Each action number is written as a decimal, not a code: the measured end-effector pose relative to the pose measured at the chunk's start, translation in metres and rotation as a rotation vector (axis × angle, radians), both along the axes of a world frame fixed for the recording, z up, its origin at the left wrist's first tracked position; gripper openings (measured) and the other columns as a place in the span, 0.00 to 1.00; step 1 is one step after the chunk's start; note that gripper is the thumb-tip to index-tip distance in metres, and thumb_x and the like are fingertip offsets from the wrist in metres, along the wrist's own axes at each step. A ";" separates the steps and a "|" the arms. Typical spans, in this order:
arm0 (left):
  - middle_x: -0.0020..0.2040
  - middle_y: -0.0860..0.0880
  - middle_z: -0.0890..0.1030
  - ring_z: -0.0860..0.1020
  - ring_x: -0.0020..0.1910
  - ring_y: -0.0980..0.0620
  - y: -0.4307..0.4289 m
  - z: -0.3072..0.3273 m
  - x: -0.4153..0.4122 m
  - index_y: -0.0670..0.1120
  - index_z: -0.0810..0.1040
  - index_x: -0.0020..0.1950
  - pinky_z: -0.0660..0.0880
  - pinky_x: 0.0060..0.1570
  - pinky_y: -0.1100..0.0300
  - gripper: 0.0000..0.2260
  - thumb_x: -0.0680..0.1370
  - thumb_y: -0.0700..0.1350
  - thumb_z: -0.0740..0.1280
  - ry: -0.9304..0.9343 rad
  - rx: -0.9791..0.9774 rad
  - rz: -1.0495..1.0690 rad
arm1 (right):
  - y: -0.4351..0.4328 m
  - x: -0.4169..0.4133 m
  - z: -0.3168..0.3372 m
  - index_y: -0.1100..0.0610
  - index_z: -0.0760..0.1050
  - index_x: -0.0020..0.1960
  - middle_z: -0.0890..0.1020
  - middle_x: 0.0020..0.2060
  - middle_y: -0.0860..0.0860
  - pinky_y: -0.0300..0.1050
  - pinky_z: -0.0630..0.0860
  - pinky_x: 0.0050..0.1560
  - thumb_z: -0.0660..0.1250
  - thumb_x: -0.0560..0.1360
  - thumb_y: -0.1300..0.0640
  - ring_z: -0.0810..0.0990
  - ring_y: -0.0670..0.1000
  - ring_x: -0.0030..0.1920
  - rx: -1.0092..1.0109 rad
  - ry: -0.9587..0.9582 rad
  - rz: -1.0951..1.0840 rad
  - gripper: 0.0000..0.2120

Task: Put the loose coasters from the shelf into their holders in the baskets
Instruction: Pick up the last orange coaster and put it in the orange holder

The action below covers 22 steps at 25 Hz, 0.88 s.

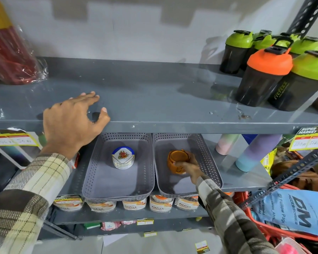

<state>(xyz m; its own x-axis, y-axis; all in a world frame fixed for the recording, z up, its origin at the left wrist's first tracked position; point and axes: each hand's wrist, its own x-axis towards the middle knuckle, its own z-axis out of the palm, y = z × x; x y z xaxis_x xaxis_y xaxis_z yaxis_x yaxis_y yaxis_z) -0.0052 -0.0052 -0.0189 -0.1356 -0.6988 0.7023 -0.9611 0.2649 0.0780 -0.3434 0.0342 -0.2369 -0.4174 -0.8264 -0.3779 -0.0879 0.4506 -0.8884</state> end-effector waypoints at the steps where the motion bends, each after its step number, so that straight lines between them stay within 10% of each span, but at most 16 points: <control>1: 0.61 0.51 0.81 0.80 0.57 0.46 0.000 0.000 0.000 0.51 0.82 0.60 0.73 0.42 0.50 0.24 0.74 0.60 0.56 0.001 -0.008 -0.003 | 0.001 0.000 0.002 0.52 0.70 0.74 0.72 0.72 0.57 0.56 0.70 0.74 0.80 0.70 0.65 0.71 0.60 0.73 0.000 -0.007 0.010 0.36; 13: 0.59 0.51 0.82 0.81 0.57 0.47 -0.002 -0.002 -0.001 0.50 0.83 0.58 0.74 0.42 0.50 0.23 0.74 0.60 0.57 0.003 -0.046 -0.007 | -0.010 0.000 0.001 0.44 0.65 0.78 0.65 0.78 0.56 0.62 0.57 0.80 0.78 0.72 0.43 0.61 0.64 0.79 0.203 0.413 0.135 0.39; 22: 0.58 0.51 0.83 0.81 0.56 0.47 0.000 -0.001 -0.001 0.50 0.84 0.57 0.75 0.41 0.50 0.23 0.73 0.59 0.58 0.009 -0.073 -0.003 | -0.037 -0.002 0.007 0.51 0.66 0.78 0.61 0.79 0.57 0.63 0.55 0.80 0.77 0.73 0.49 0.58 0.62 0.80 0.310 0.673 0.285 0.38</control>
